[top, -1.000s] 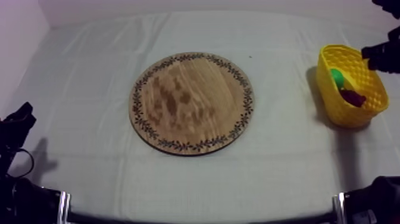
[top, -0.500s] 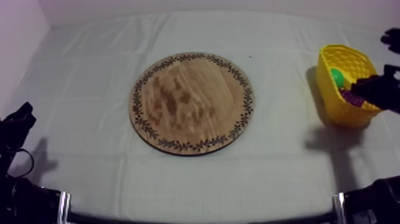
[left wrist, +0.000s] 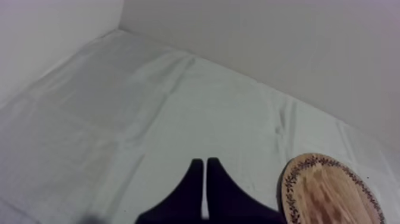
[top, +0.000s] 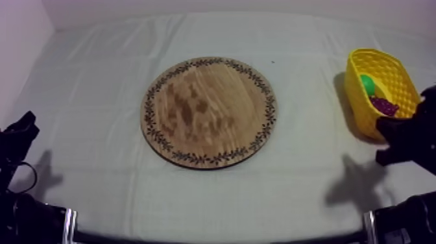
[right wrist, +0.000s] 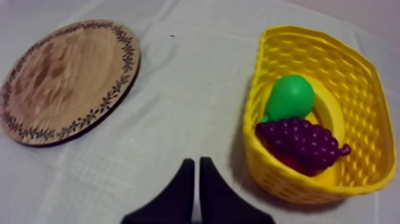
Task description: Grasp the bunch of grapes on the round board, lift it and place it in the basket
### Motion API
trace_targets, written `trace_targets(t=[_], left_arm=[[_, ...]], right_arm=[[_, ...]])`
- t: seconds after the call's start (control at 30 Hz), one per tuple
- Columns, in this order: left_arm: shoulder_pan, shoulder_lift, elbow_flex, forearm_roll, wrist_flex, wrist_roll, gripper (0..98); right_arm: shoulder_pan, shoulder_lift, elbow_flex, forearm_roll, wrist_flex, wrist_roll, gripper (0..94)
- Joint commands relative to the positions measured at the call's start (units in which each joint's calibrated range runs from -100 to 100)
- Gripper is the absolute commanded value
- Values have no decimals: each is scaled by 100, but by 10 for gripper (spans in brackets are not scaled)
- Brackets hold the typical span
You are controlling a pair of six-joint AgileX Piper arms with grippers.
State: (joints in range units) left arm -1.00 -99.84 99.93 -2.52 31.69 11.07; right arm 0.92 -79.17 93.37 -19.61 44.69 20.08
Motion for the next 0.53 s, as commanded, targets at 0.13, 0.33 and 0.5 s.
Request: trace_targets(t=[0.13, 0.33, 0.5], left_arm=[[2, 2, -4, 1, -1, -2, 0], [2, 2, -4, 1, -1, 1, 0], [2, 2, -4, 1, -1, 1, 0]], right_arm=[[-406, -870, 319, 1475, -288, -1643, 3], [-643, -1283, 444, 1824, -423, -614, 3], [-774, -1562, 534, 1859, -462, -685, 3]])
